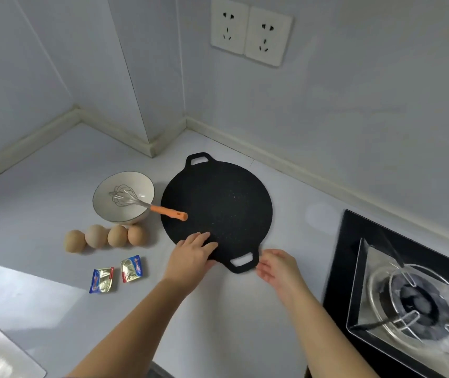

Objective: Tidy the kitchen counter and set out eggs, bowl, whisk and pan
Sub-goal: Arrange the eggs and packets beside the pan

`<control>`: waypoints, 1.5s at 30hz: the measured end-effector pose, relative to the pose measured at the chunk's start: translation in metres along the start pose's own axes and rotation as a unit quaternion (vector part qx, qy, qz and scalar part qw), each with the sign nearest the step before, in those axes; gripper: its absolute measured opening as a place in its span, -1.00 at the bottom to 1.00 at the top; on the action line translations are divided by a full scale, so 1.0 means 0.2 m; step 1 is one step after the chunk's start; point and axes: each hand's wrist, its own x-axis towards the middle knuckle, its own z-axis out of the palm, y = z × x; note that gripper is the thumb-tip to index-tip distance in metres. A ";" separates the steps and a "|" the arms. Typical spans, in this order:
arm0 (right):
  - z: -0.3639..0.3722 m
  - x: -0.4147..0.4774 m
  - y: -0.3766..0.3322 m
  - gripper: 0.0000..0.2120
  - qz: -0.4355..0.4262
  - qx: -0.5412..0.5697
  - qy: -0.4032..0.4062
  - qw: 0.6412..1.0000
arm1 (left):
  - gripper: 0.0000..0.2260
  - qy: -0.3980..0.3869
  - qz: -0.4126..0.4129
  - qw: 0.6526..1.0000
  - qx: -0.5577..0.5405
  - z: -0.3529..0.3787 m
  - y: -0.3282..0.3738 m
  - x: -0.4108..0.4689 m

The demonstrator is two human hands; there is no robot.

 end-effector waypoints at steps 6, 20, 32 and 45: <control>0.03 0.19 -0.21 -0.91 -0.034 0.030 0.039 0.998 | -0.59 0.049 0.009 0.999 0.002 -0.01 0.00 0.19; 0.13 0.41 -0.45 -0.89 -0.070 0.044 0.048 0.995 | -0.43 0.082 -0.023 0.996 -0.012 0.03 -0.03 0.33; 0.13 0.46 -0.44 -0.89 -0.087 0.028 0.037 0.995 | -0.30 0.112 -0.090 0.990 -0.005 0.10 0.10 0.37; 0.18 0.44 -0.41 -0.86 -0.124 -0.010 0.046 0.991 | -0.37 0.071 -0.113 0.991 0.005 0.06 0.15 0.37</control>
